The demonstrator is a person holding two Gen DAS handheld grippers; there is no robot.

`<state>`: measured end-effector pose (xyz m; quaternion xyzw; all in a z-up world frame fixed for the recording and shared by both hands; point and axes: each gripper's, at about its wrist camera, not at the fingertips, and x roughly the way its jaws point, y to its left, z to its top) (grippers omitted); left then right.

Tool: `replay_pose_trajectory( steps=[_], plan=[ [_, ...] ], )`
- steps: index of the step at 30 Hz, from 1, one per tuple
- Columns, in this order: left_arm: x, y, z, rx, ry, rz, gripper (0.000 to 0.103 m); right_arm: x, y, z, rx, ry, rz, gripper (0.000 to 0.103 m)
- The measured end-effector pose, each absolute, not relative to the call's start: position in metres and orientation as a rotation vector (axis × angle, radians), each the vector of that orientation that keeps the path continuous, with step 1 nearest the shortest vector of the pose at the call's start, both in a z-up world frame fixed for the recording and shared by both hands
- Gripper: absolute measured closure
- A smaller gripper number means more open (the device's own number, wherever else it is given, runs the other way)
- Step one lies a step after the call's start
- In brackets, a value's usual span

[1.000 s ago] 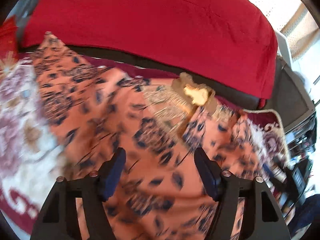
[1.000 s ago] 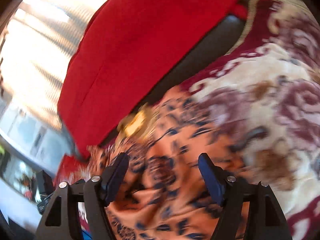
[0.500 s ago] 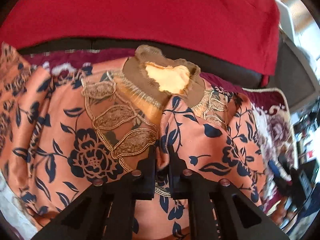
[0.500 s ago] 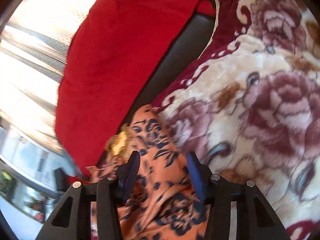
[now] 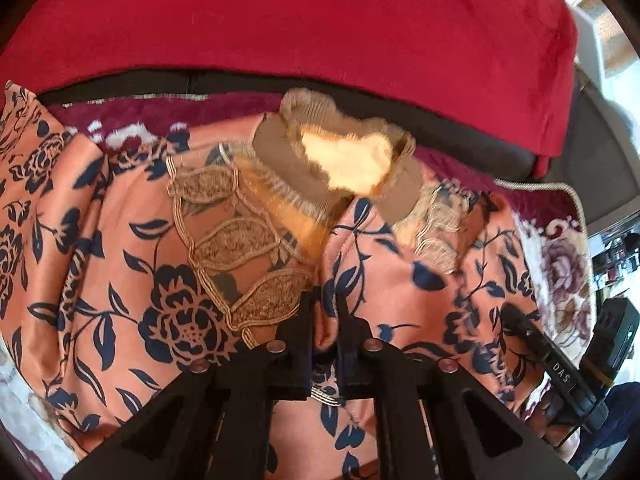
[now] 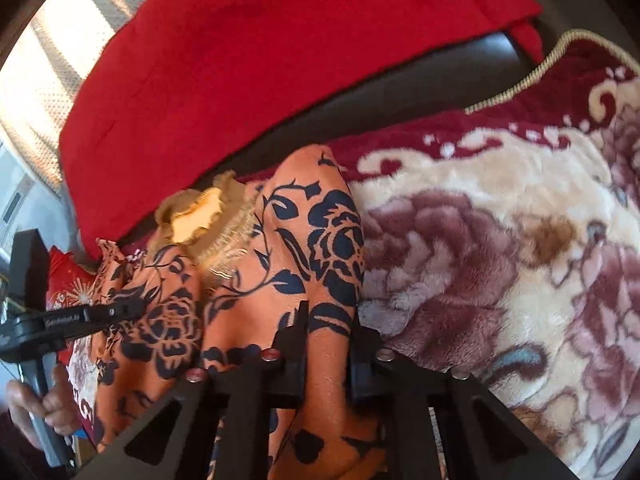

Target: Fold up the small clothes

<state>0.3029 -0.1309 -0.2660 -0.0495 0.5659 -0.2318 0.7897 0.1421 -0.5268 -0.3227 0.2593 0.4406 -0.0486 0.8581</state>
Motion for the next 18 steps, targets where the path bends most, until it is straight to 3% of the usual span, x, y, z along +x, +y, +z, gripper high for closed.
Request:
replay_pose_trajectory(
  steps=[8, 10, 14, 18],
  plan=[
    [0.29, -0.061, -0.199, -0.198, 0.964, -0.482, 0.095, 0.121, -0.574, -0.316, 0.659, 0.806, -0.279, 0.09],
    [0.285, -0.046, -0.199, -0.204, 0.943, -0.456, 0.095, 0.118, -0.586, -0.323, 0.634, 0.811, -0.415, 0.097],
    [0.277, -0.033, -0.242, -0.128, 1.072, -0.379, 0.093, 0.103, -0.626, -0.338, 0.807, 0.752, -0.504, 0.097],
    [0.256, -0.013, -0.279, -0.169, 1.192, -0.399, 0.091, 0.095, -0.62, -0.316, 0.887, 0.662, -0.323, 0.093]
  ],
)
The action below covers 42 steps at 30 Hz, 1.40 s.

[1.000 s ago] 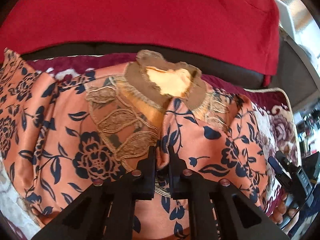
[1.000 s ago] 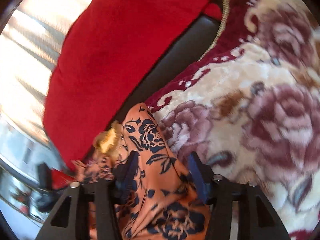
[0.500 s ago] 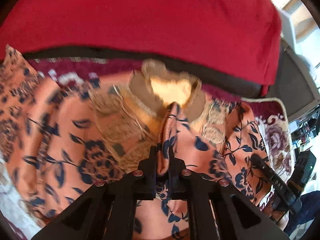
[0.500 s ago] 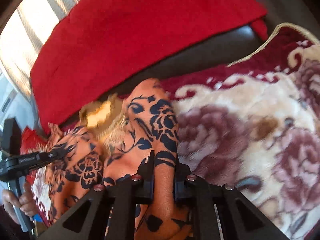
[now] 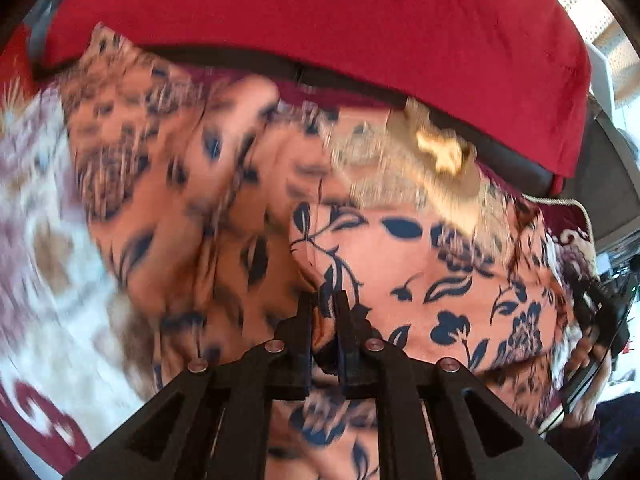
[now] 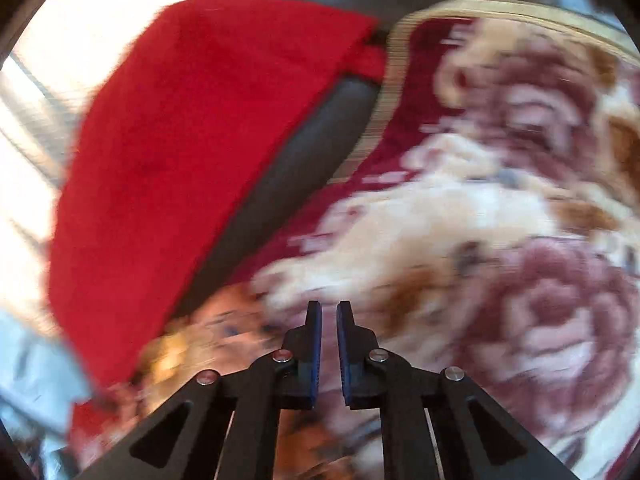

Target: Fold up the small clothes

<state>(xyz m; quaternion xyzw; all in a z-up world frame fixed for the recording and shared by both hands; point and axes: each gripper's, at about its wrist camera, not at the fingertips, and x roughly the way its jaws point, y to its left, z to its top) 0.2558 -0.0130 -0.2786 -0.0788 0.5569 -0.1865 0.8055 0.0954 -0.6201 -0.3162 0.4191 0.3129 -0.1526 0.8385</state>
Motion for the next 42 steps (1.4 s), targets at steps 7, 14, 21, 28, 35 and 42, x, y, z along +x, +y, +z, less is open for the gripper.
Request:
replay_pose_trajectory(
  steps=[7, 14, 21, 28, 35, 42],
  plan=[
    [0.252, 0.015, -0.269, -0.194, 1.185, -0.358, 0.084, 0.112, -0.582, -0.285, 0.746, 0.639, -0.196, 0.009],
    [0.292, -0.009, -0.272, -0.273, 1.225, -0.364, 0.041, 0.192, -0.584, -0.321, 0.619, 0.896, -0.182, 0.011],
    [0.309, -0.053, -0.295, -0.167, 1.288, -0.441, 0.095, 0.216, -0.575, -0.351, 0.594, 1.037, -0.152, 0.078],
    [0.299, -0.06, -0.277, -0.138, 1.183, -0.516, 0.1, 0.196, -0.588, -0.325, 0.619, 0.928, -0.152, 0.087],
    [0.313, -0.065, -0.277, -0.043, 1.207, -0.416, 0.005, 0.193, -0.605, -0.339, 0.738, 0.932, -0.148, 0.088],
    [0.306, -0.094, -0.293, 0.043, 1.217, -0.522, 0.058, 0.186, -0.621, -0.348, 0.872, 0.898, -0.079, 0.082]
  ],
)
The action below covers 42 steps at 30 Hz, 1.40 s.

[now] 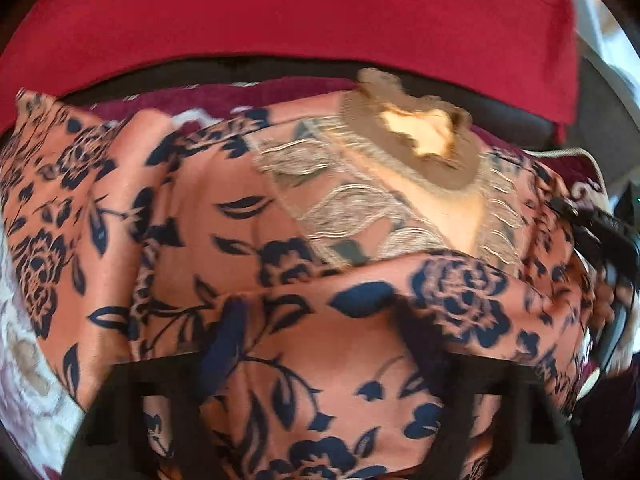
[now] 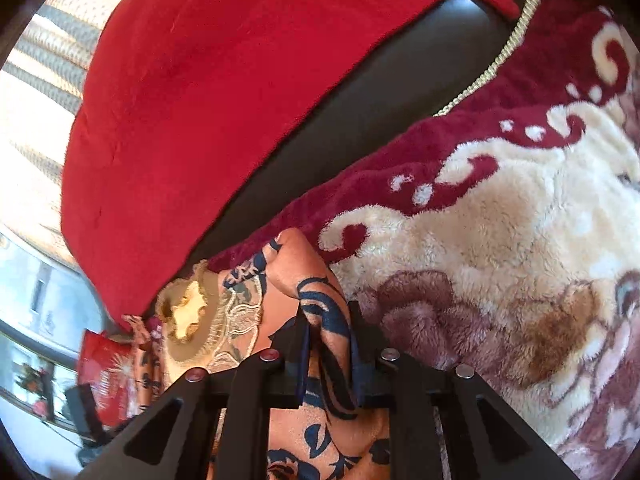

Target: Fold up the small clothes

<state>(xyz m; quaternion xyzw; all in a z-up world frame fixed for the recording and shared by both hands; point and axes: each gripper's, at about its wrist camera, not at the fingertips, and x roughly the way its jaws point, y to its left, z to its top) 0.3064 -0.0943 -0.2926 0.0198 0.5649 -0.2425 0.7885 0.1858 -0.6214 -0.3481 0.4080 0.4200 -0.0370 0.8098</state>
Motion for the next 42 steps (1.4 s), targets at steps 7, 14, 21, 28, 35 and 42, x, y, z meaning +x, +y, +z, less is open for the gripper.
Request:
replay_pose_trajectory(
  steps=[7, 14, 21, 28, 35, 42],
  plan=[
    [0.3, -0.102, -0.261, -0.025, 1.14, -0.633, 0.101, 0.17, -0.634, -0.343, 0.965, 0.827, -0.05, 0.017],
    [0.306, -0.105, -0.222, 0.029, 1.047, -0.599, 0.101, 0.198, -0.595, -0.357, 0.682, 0.992, -0.069, 0.078],
    [0.322, -0.06, -0.246, -0.029, 1.144, -0.457, 0.056, 0.177, -0.61, -0.314, 0.672, 0.793, -0.134, 0.093],
    [0.323, -0.052, -0.278, -0.141, 1.269, -0.492, 0.034, 0.182, -0.623, -0.356, 0.765, 0.888, -0.192, 0.093],
    [0.31, -0.063, -0.3, -0.072, 1.309, -0.545, 0.094, 0.183, -0.628, -0.361, 0.818, 0.88, -0.173, 0.093],
    [0.307, -0.055, -0.271, -0.049, 1.188, -0.519, 0.102, 0.177, -0.636, -0.359, 0.839, 0.876, -0.17, 0.093]
  ],
)
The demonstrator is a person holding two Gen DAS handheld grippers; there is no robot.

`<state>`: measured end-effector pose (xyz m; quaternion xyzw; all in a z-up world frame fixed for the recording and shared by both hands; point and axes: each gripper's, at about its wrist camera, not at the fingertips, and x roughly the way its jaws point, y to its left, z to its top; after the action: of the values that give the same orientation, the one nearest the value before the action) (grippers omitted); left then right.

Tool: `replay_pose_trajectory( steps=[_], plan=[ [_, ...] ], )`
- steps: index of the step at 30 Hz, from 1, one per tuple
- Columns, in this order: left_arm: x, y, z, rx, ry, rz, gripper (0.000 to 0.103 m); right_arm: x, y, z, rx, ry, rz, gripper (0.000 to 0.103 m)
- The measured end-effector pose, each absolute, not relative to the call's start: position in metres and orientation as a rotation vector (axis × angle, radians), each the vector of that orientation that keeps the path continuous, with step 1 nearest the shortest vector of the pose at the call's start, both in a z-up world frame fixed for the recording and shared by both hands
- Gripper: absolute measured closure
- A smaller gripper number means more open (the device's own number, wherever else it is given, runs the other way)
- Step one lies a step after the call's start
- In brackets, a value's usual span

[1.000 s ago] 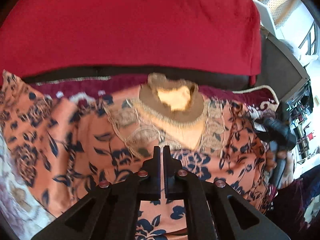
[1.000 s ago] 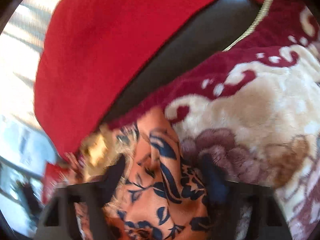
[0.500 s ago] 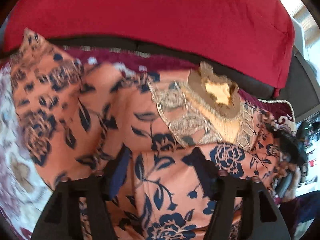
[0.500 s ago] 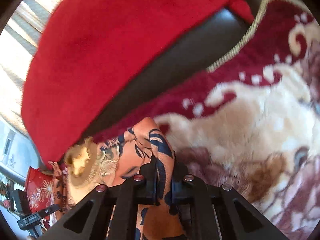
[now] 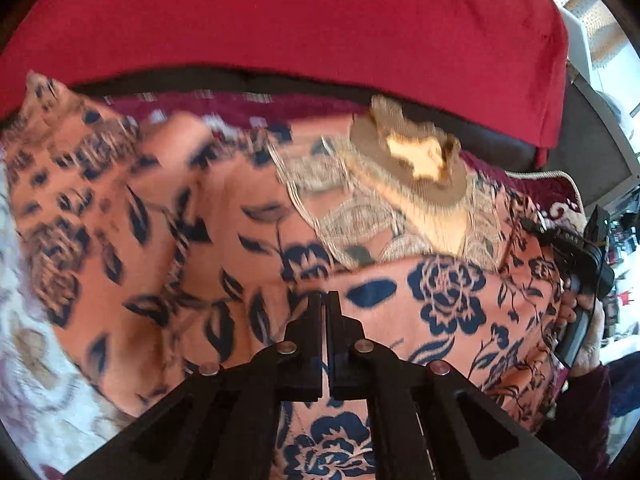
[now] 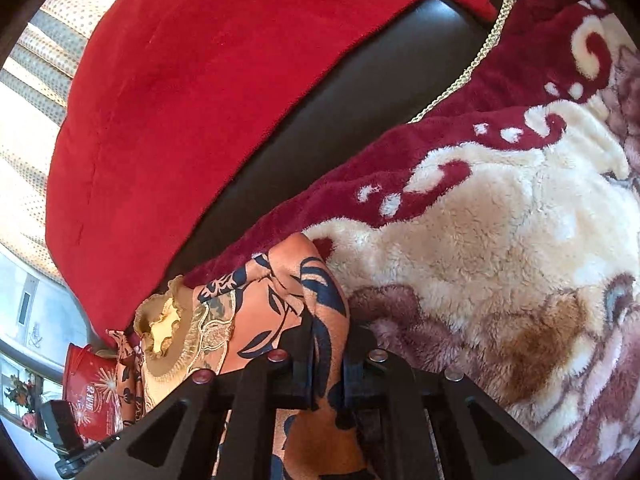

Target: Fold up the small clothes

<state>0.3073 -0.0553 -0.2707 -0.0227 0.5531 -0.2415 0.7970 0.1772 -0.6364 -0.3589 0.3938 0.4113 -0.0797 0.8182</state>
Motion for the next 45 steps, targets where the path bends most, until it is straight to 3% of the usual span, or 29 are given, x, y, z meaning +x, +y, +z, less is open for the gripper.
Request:
replay_pose_trajectory(
  steps=[3, 4, 5, 6, 7, 12, 13, 14, 16, 20, 25, 29, 34, 36, 39, 40, 42, 43, 44, 45],
  plan=[
    [0.311, -0.047, -0.262, -0.062, 1.182, -0.467, 0.099, 0.182, -0.631, -0.364, 0.86, 0.878, -0.165, 0.093],
    [0.317, -0.044, -0.265, -0.086, 1.224, -0.471, 0.08, 0.182, -0.631, -0.364, 0.862, 0.879, -0.165, 0.093],
    [0.317, -0.043, -0.273, -0.109, 1.3, -0.472, 0.04, 0.184, -0.629, -0.365, 0.862, 0.879, -0.165, 0.093],
    [0.318, -0.042, -0.284, -0.111, 1.366, -0.452, 0.023, 0.184, -0.629, -0.365, 0.861, 0.879, -0.166, 0.093],
    [0.314, -0.042, -0.294, -0.11, 1.417, -0.424, 0.018, 0.183, -0.63, -0.365, 0.86, 0.879, -0.166, 0.093],
    [0.308, -0.041, -0.316, -0.168, 1.465, -0.414, 0.021, 0.183, -0.628, -0.366, 0.867, 0.879, -0.165, 0.093],
    [0.309, -0.037, -0.313, -0.206, 1.429, -0.417, 0.041, 0.183, -0.628, -0.366, 0.865, 0.879, -0.164, 0.093],
    [0.31, -0.034, -0.31, -0.217, 1.413, -0.424, 0.073, 0.182, -0.628, -0.365, 0.863, 0.88, -0.163, 0.093],
    [0.314, -0.028, -0.305, -0.221, 1.396, -0.422, 0.096, 0.182, -0.627, -0.365, 0.859, 0.877, -0.163, 0.093],
    [0.316, -0.023, -0.27, -0.244, 1.264, -0.472, 0.098, 0.181, -0.624, -0.361, 0.831, 0.864, -0.176, 0.093],
    [0.32, -0.03, -0.186, -0.187, 1.015, -0.531, 0.098, 0.178, -0.625, -0.355, 0.805, 0.811, -0.223, 0.093],
    [0.32, -0.026, -0.166, -0.122, 0.905, -0.505, 0.098, 0.169, -0.637, -0.357, 0.845, 0.737, -0.32, 0.093],
    [0.343, -0.017, -0.26, -0.029, 1.15, -0.356, 0.096, 0.139, -0.672, -0.376, 1.034, 0.673, -0.447, 0.093],
    [0.346, -0.015, -0.301, 0.042, 1.281, -0.292, 0.096, 0.127, -0.668, -0.356, 0.989, 0.624, -0.436, 0.09],
    [0.336, 0.01, -0.299, -0.056, 1.282, -0.327, 0.095, 0.126, -0.638, -0.323, 0.927, 0.603, -0.243, 0.09],
    [0.332, 0.024, -0.29, -0.109, 1.247, -0.349, 0.089, 0.13, -0.623, -0.315, 0.896, 0.612, -0.175, 0.09],
    [0.326, 0.057, -0.269, -0.162, 1.171, -0.328, 0.063, 0.144, -0.59, -0.306, 0.807, 0.663, -0.088, 0.09],
    [0.324, 0.074, -0.261, -0.164, 1.142, -0.284, 0.037, 0.15, -0.572, -0.307, 0.778, 0.703, -0.046, 0.09],
    [0.325, 0.094, -0.254, -0.167, 1.109, -0.216, 0.024, 0.16, -0.554, -0.31, 0.755, 0.757, -0.005, 0.09],
    [0.326, 0.116, -0.249, -0.184, 1.077, -0.154, 0.024, 0.173, -0.533, -0.318, 0.729, 0.831, 0.03, 0.088]
  ],
)
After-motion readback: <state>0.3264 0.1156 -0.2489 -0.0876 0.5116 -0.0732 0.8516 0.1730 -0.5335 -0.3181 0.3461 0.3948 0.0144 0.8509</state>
